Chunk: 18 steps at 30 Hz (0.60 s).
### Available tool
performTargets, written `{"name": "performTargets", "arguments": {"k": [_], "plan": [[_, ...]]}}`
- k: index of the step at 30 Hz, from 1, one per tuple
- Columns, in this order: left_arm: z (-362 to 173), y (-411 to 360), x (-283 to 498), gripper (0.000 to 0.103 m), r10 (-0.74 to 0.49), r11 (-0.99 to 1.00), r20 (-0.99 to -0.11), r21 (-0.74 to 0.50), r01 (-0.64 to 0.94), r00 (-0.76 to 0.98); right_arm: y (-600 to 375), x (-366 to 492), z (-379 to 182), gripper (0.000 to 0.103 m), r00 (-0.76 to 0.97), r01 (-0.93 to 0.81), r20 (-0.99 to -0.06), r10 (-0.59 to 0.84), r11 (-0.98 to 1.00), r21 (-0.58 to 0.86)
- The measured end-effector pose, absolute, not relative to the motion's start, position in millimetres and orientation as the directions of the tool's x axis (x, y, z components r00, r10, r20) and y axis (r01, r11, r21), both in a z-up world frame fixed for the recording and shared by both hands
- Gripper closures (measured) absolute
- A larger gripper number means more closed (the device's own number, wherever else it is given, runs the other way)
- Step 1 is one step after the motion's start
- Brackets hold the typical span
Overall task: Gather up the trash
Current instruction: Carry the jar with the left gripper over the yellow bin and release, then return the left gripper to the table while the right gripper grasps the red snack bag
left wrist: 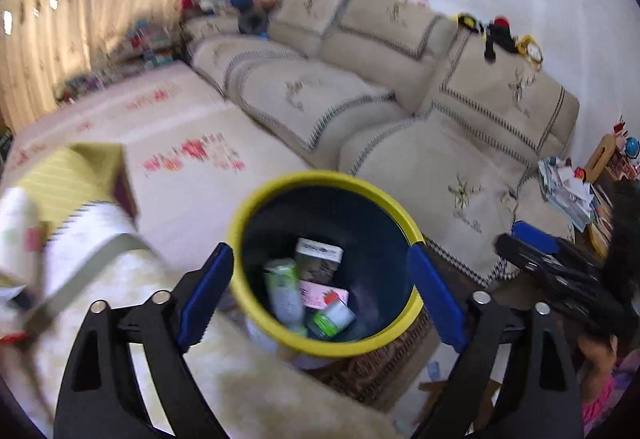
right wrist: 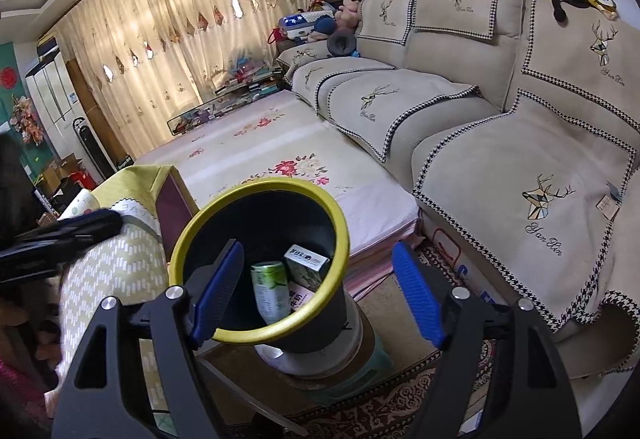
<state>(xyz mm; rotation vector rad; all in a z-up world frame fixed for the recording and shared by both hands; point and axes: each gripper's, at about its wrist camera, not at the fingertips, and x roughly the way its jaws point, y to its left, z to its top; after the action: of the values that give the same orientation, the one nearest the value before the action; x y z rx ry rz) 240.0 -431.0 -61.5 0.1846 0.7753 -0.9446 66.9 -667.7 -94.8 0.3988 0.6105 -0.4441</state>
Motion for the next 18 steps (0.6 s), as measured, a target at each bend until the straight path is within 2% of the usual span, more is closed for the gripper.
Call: {"name": "performTargets", "arguments": {"k": [7,18], "plan": [[-29,-288,202,0.009,-0.639,0.702,-0.567,-0.152,0.696,0.520,-641,92,-99,0.030,0.738,0.445,-0.638,-0.217,0.868,0.219],[-33,-73,200,0.007,-0.344,0.933,-0.526,-0.101,0.344,0.778,-562,140,-95,0.030,0.749,0.289,-0.654,-0.105,0.941,0.179]]}}
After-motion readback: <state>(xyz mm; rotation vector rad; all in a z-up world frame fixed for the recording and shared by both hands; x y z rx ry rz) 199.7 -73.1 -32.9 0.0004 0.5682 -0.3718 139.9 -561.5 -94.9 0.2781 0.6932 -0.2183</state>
